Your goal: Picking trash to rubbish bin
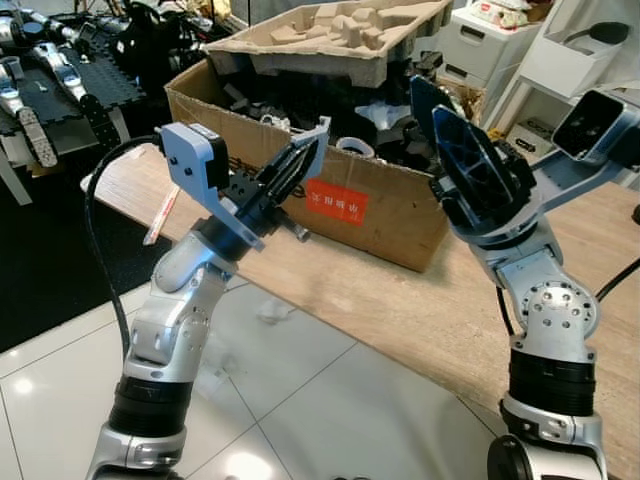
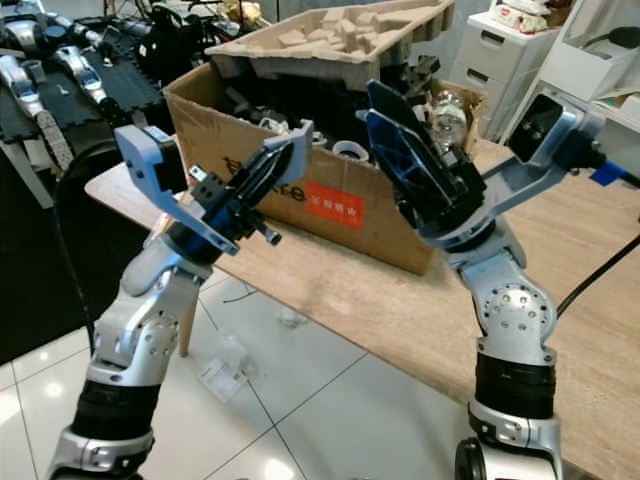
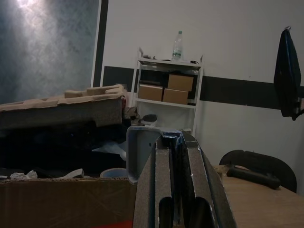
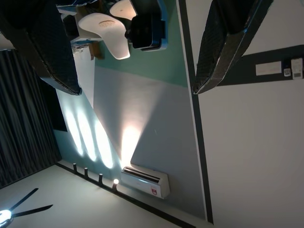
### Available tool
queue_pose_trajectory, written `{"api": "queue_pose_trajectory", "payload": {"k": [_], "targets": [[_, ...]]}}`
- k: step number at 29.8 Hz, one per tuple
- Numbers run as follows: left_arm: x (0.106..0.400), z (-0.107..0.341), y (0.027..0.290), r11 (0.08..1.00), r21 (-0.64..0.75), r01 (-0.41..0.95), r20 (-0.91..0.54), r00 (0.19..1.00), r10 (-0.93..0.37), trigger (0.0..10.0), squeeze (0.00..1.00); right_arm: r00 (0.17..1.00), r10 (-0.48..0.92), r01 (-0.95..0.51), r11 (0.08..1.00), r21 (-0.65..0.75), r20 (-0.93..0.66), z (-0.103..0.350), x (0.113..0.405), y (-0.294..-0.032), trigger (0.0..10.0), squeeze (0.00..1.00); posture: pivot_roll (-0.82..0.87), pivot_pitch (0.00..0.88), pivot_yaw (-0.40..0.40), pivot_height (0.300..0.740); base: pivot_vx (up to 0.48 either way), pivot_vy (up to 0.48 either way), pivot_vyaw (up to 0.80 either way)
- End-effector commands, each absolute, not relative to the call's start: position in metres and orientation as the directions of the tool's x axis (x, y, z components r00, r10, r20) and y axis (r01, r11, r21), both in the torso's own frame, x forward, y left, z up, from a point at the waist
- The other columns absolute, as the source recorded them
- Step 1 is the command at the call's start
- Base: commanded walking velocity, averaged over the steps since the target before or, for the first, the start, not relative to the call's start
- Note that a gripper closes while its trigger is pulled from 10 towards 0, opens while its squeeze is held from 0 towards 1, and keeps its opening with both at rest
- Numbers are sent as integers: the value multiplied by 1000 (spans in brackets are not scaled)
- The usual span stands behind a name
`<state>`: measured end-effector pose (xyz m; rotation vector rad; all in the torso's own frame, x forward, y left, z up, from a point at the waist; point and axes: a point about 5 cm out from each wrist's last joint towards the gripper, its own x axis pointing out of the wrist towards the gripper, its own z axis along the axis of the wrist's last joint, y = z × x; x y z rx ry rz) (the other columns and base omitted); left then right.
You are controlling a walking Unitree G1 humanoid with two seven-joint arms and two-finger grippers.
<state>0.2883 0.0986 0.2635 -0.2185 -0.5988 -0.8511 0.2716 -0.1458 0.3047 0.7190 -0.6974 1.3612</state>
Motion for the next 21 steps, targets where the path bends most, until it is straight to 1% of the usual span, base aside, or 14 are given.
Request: {"api": "queue_pose_trajectory", "payload": {"k": [1, 5, 8, 9, 11, 13, 14, 15, 16, 17, 18, 19, 20, 21], "targets": [[287, 266, 100, 638, 66, 767, 576, 493, -652, 10000, 0, 63, 581, -997, 67, 29, 812, 310, 268, -149, 10000, 0, 88, 51, -53, 740, 0, 0, 0], [288, 269, 101, 634, 69, 770, 586, 483, -651, 10000, 0, 47, 527, -999, 9, 50, 849, 312, 267, -151, 10000, 0, 70, 46, -56, 740, 0, 0, 0], [287, 271, 101, 627, 76, 775, 590, 472, -655, 10000, 0, 9, 495, -998, -56, 42, 869, 312, 263, -150, 10000, 0, 70, 46, -56, 740, 0, 0, 0], [287, 272, 101, 626, 77, 776, 590, 470, -656, 10000, 0, 6, 488, -997, -64, 43, 873, 311, 262, -151, 10000, 0, 70, 46, -56, 740, 0, 0, 0], [287, 272, 101, 625, 78, 776, 592, 469, -656, 10000, 0, 19, 489, -997, -50, 50, 872, 310, 264, -152, 10000, 0, 70, 39, -57, 740, 0, 0, 0], [288, 274, 104, 635, 75, 769, 598, 475, -646, 10000, 0, 144, 503, -989, 95, 111, 852, 308, 279, -158, 10000, 0, 72, 38, -57, 740, 0, 0, 0], [288, 274, 105, 639, 73, 765, 600, 478, -641, 10000, 0, 184, 494, -982, 137, 133, 849, 308, 283, -160, 10000, 0, 72, 38, -57, 740, 0, 0, 0], [289, 275, 107, 653, 69, 754, 603, 490, -629, 10000, 0, 223, 470, -972, 171, 160, 854, 310, 288, -166, 10000, 0, 72, 38, -57, 740, 0, 0, 0], [290, 275, 108, 662, 65, 747, 605, 498, -621, 10000, 0, 244, 452, -966, 187, 176, 858, 311, 291, -169, 10000, 0, 72, 38, -57, 740, 0, 0, 0], [290, 275, 108, 662, 65, 747, 605, 498, -621, 10000, 0, 244, 452, -966, 187, 176, 858, 311, 291, -169, 10000, 0, 72, 38, -57, 740, 0, 0, 0], [291, 275, 110, 674, 60, 736, 610, 507, -609, 10000, 0, 302, 422, -946, 241, 215, 855, 312, 298, -176, 10000, 0, 71, 37, -56, 740, 0, 0, 0], [292, 276, 112, 681, 57, 730, 613, 513, -601, 10000, 0, 342, 398, -929, 277, 244, 851, 313, 303, -181, 10000, 0, 71, 37, -56, 740, 0, 0, 0], [294, 278, 116, 700, 36, 713, 630, 528, -570, 10000, 0, 416, 332, -893, 325, 311, 847, 313, 312, -193, 10000, 0, 71, 37, -56, 740, 0, 0, 0], [296, 281, 121, 717, 13, 697, 646, 542, -538, 10000, 0, 473, 275, -857, 363, 365, 837, 311, 319, -204, 10000, 0, 71, 37, -56, 740, 0, 0, 0]]}}
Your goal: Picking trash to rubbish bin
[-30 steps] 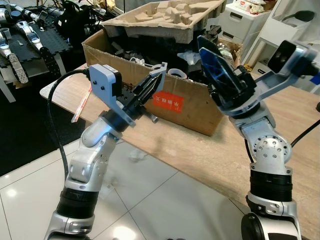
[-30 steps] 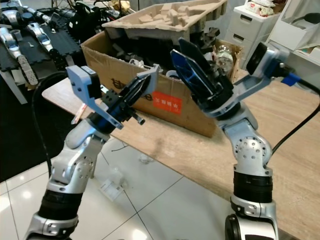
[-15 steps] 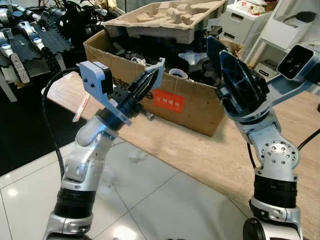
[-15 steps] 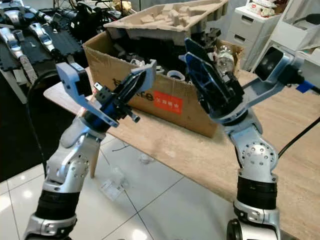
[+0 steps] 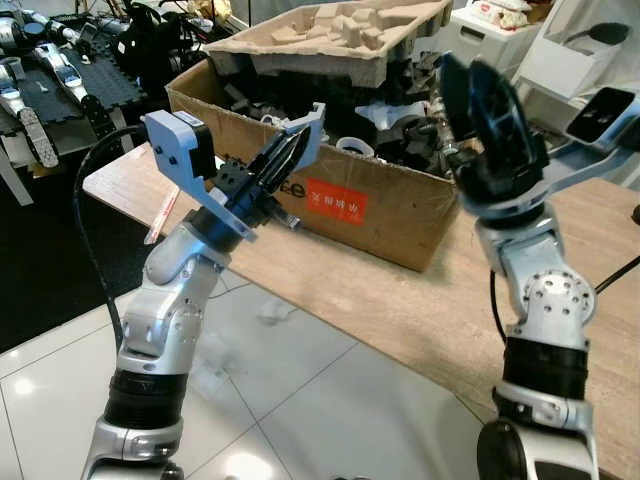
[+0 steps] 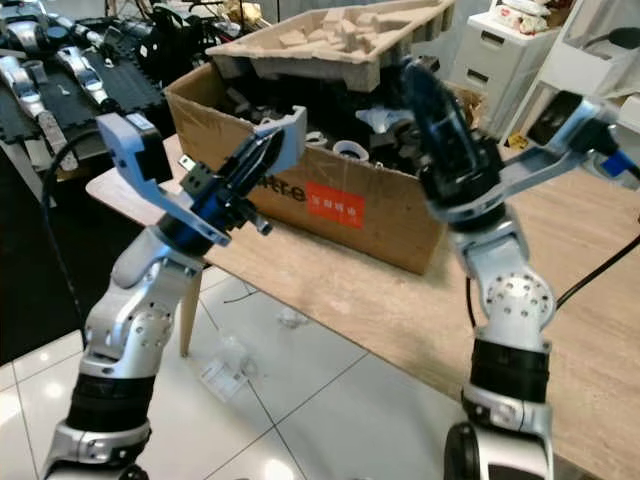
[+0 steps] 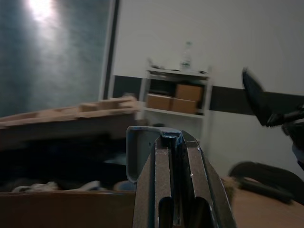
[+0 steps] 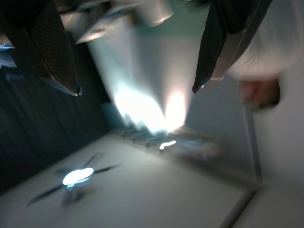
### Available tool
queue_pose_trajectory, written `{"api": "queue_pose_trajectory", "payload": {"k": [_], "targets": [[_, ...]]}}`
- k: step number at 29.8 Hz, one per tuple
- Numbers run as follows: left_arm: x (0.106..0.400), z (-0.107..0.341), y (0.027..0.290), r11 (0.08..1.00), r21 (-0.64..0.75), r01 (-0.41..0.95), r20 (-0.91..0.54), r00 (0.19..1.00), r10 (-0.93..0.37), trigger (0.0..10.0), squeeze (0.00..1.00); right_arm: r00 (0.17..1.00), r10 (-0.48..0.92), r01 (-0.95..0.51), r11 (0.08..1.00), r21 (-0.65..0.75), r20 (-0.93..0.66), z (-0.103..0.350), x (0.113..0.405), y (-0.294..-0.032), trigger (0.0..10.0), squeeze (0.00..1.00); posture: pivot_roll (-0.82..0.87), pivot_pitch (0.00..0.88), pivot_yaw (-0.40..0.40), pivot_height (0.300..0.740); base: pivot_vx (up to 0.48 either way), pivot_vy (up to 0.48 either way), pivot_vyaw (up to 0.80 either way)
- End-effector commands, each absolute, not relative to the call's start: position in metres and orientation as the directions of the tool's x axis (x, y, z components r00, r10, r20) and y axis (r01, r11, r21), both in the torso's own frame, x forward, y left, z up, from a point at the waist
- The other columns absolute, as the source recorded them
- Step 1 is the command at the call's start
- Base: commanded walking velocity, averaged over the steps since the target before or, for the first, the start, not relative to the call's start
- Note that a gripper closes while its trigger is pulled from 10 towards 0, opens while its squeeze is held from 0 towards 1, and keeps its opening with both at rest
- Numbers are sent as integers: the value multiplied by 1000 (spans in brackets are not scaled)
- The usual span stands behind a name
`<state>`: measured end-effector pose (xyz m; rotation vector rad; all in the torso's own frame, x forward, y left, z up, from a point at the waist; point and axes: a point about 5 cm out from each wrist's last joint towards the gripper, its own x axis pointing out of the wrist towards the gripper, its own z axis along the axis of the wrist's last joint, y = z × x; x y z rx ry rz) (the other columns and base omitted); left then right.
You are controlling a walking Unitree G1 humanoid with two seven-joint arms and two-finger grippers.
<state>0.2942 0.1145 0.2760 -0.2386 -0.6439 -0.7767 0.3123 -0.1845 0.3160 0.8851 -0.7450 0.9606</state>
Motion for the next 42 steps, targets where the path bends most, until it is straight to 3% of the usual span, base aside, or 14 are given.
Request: {"api": "queue_pose_trajectory", "payload": {"k": [1, 5, 9, 11, 15, 21, 24, 38, 42], "targets": [[297, 282, 124, 728, -4, 686, 658, 550, -515, 10000, 0, 504, 241, -835, 381, 397, 830, 310, 322, -210, 10000, 0, 71, 37, -56, 740, 0, 0, 0], [298, 288, 132, 722, -48, 690, 690, 546, -475, 10000, 0, 499, 273, -841, 383, 383, 823, 305, 319, -213, 10000, 0, 65, 39, -51, 740, 0, 0, 0], [294, 291, 133, 665, -85, 742, 721, 507, -473, 10000, 0, 426, 430, -895, 330, 301, 796, 295, 307, -193, 10000, 0, 61, 41, -47, 740, 0, 0, 0], [289, 292, 131, 607, -103, 788, 737, 470, -486, 10000, 0, 341, 489, -937, 241, 251, 803, 292, 296, -179, 10000, 0, 60, 41, -47, 740, 0, 0, 0], [283, 292, 124, 517, -141, 844, 767, 423, -482, 10000, 0, 261, 502, -965, 138, 222, 824, 291, 289, -170, 10000, 0, 60, 41, -47, 740, 0, 0, 0], [279, 295, 120, 423, -199, 884, 810, 392, -437, 10000, 0, 251, 501, -968, 103, 230, 828, 289, 290, -164, 10000, 0, 62, 41, -46, 740, 0, 0, 0], [270, 297, 114, 270, -221, 937, 851, 321, -415, 10000, 0, 239, 501, -970, 76, 233, 832, 288, 289, -161, 10000, 0, 66, 40, -46, 740, 0, 0, 0], [261, 289, 102, 63, -214, 975, 866, 219, -450, 10000, 0, 166, 527, -961, -105, 257, 833, 280, 284, -126, 10000, 0, 63, 34, -46, 740, 0, 0, 0], [255, 284, 99, -2, -201, 980, 863, 176, -474, 10000, 0, 159, 538, -958, -119, 261, 828, 279, 284, -119, 10000, 0, 66, 33, -45, 740, 0, 0, 0]]}}
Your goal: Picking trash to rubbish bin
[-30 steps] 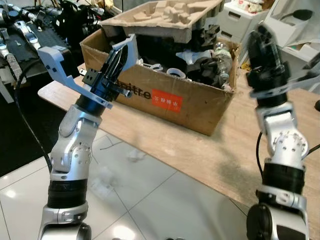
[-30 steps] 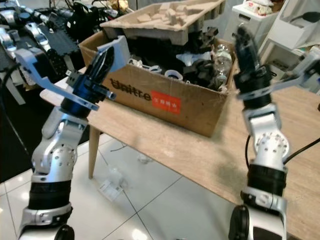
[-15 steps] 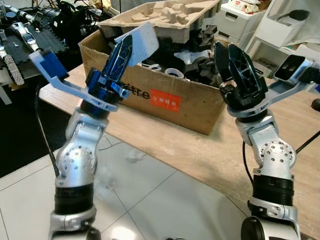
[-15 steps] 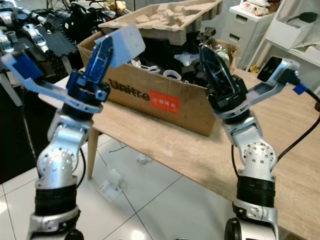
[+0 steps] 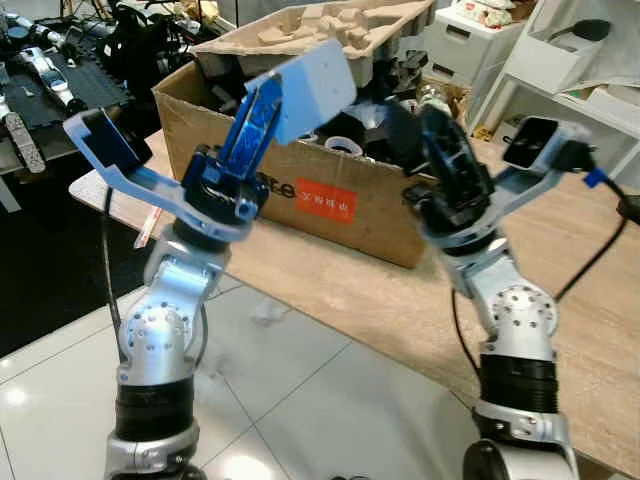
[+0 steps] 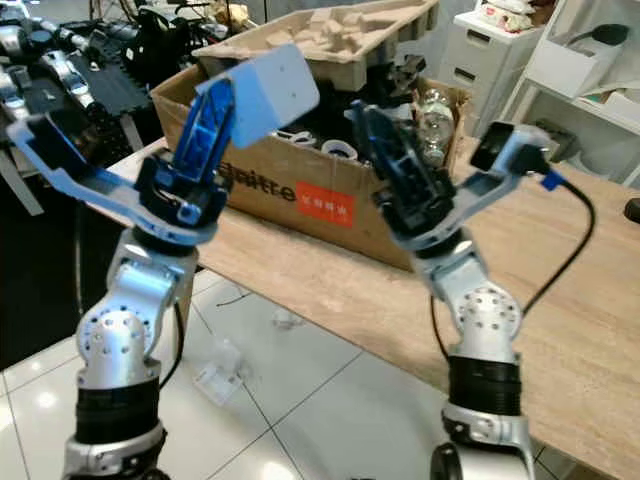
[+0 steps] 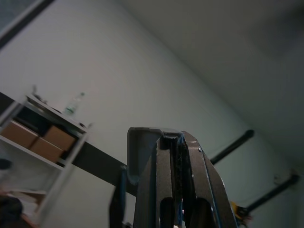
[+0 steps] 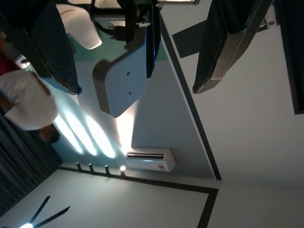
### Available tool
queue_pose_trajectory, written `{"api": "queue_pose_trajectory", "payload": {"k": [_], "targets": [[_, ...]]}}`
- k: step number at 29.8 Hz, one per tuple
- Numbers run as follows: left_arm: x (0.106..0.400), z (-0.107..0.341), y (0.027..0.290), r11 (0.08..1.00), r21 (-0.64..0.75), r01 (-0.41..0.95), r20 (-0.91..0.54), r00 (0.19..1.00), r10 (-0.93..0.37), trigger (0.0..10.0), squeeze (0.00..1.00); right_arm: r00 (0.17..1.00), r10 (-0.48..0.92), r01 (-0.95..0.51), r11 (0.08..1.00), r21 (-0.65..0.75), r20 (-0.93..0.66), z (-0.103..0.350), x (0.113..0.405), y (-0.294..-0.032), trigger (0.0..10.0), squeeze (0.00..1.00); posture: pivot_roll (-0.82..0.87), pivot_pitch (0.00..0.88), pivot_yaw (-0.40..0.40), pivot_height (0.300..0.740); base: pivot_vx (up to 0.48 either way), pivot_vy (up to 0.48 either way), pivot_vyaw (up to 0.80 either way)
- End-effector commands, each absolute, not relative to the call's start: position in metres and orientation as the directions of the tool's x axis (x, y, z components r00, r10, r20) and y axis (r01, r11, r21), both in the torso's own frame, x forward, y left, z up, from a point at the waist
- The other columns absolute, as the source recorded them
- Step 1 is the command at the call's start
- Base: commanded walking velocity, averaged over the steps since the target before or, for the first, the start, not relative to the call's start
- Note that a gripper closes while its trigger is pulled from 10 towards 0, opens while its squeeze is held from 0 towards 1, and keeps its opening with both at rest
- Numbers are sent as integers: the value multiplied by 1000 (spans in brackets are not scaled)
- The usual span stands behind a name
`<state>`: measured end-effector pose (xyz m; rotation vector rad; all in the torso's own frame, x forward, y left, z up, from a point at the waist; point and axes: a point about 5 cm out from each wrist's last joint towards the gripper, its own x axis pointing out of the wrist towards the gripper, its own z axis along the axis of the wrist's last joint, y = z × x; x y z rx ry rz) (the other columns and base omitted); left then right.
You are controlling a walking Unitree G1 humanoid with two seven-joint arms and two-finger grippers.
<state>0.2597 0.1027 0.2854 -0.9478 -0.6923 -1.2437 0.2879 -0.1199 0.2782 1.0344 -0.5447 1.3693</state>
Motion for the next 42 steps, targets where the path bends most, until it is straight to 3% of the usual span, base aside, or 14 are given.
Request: {"api": "queue_pose_trajectory", "payload": {"k": [1, 15, 29, 30, 31, 32, 33, 42], "targets": [[255, 284, 99, -2, -201, 980, 863, 176, -474, 10000, 0, 159, 538, -958, -119, 261, 828, 279, 284, -119, 10000, 0, 66, 33, -45, 740, 0, 0, 0], [252, 278, 97, -68, -182, 981, 854, 124, -505, 10000, 0, 175, 576, -944, -131, 302, 799, 274, 286, -106, 10000, 0, 64, 32, -46, 740, 0, 0, 0], [250, 273, 90, -79, -170, 982, 832, 100, -545, 10000, 0, 128, 592, -920, -229, 319, 795, 269, 279, -93, 10000, 0, 59, 25, -50, 740, 0, 0, 0], [249, 273, 89, -82, -167, 983, 832, 96, -546, 10000, 0, 130, 593, -920, -227, 320, 795, 269, 279, -93, 6235, 0, 59, 25, -50, 740, 0, 0, 0], [249, 274, 89, -84, -164, 983, 833, 92, -546, 10000, 0, 134, 592, -921, -222, 321, 794, 269, 279, -93, 3765, 0, 59, 25, -50, 740, 0, 0, 0], [249, 274, 89, -84, -164, 983, 833, 92, -546, 10000, 0, 134, 592, -921, -222, 321, 794, 269, 279, -93, 3765, 0, 59, 25, -50, 740, 0, 0, 0], [248, 274, 88, -93, -160, 983, 834, 84, -545, 10000, 0, 148, 585, -920, -214, 327, 797, 270, 281, -93, 0, 0, 59, 25, -50, 740, 0, 0, 0], [246, 269, 85, -111, -154, 982, 827, 66, -559, 10000, 0, 152, 574, -918, -219, 329, 804, 272, 281, -93, 0, 0, 52, 23, -50, 740, 0, 0, 0]]}}
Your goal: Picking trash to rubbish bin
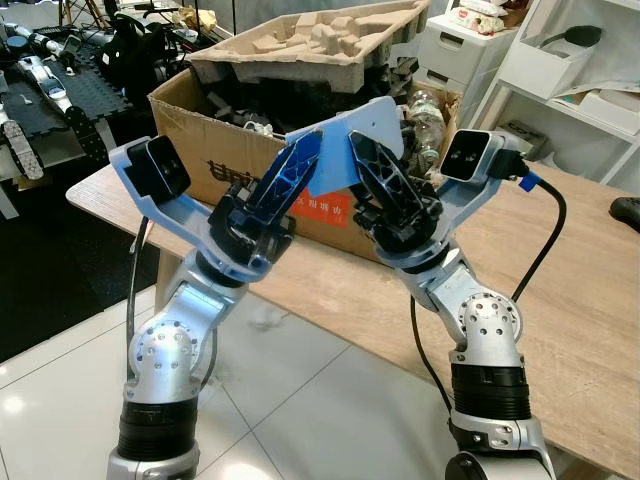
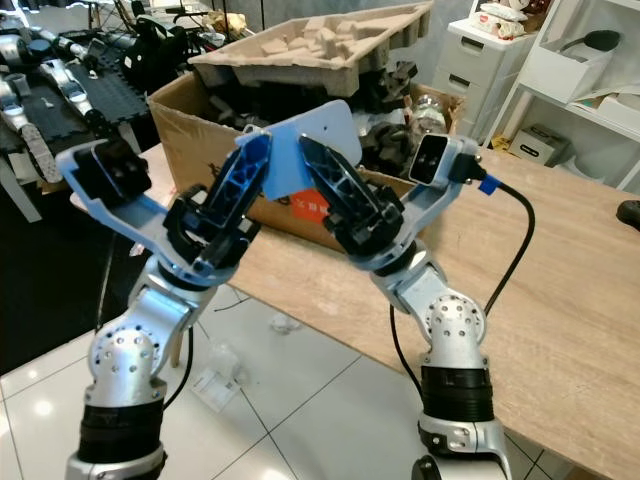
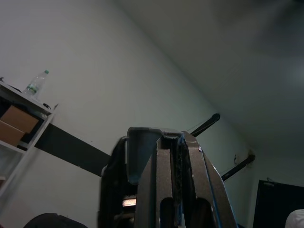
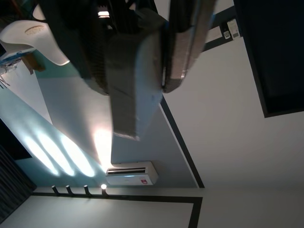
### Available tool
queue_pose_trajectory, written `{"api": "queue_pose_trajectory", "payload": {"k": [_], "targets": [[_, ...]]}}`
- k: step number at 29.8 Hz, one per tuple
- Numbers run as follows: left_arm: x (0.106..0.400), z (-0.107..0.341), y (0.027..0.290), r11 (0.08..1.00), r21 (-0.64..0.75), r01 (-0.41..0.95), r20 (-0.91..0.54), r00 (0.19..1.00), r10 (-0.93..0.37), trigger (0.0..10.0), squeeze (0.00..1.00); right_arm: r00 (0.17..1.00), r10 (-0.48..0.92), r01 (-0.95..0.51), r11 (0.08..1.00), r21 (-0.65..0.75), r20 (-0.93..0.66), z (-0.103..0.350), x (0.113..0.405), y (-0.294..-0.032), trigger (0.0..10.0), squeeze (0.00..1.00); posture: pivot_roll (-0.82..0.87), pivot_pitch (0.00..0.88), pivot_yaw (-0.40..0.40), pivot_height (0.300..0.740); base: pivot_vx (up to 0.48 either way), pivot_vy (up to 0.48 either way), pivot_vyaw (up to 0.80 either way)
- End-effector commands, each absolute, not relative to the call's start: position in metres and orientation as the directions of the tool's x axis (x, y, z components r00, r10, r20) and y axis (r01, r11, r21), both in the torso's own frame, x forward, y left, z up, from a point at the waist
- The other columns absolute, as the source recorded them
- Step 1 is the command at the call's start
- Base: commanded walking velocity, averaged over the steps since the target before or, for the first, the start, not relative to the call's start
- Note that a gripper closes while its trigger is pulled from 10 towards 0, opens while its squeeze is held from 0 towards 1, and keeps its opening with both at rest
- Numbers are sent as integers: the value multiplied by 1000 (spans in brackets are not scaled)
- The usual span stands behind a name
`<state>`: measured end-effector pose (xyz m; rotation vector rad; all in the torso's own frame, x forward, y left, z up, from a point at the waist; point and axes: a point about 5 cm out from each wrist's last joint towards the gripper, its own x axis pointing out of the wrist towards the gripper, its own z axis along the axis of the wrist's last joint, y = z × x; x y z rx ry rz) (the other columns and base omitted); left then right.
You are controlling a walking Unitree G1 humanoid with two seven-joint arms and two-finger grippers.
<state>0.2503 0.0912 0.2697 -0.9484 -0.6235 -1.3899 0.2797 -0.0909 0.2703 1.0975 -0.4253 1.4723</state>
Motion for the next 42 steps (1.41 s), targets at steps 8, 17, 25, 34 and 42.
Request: {"api": "queue_pose_trajectory", "payload": {"k": [8, 17, 25, 34, 42], "targets": [[247, 266, 87, -104, -153, 983, 822, 68, -566, 10000, 0, 157, 577, -919, -212, 332, 802, 272, 281, -93, 0, 0, 51, 22, -50, 740, 0, 0, 0], [249, 265, 92, -99, -167, 981, 838, 89, -538, 10000, 1000, 170, 581, -920, -195, 339, 796, 274, 281, -91, 0, 0, 51, 26, -50, 740, 0, 0, 0], [248, 265, 97, -103, -159, 982, 844, 81, -530, 10000, 1000, 184, 577, -926, -170, 337, 796, 276, 282, -94, 0, 0, 51, 28, -48, 740, 0, 0, 0], [255, 249, 105, -14, -202, 979, 798, 156, -582, 10000, 1000, 193, 519, -953, -104, 285, 833, 292, 288, -122, 0, 0, 51, 28, -48, 740, 0, 0, 0], [270, 238, 107, 147, -277, 950, 739, 308, -599, 10000, 1000, 146, 415, -976, -86, 199, 898, 316, 285, -150, 0, 0, 47, 27, -48, 740, 0, 0, 0]]}}
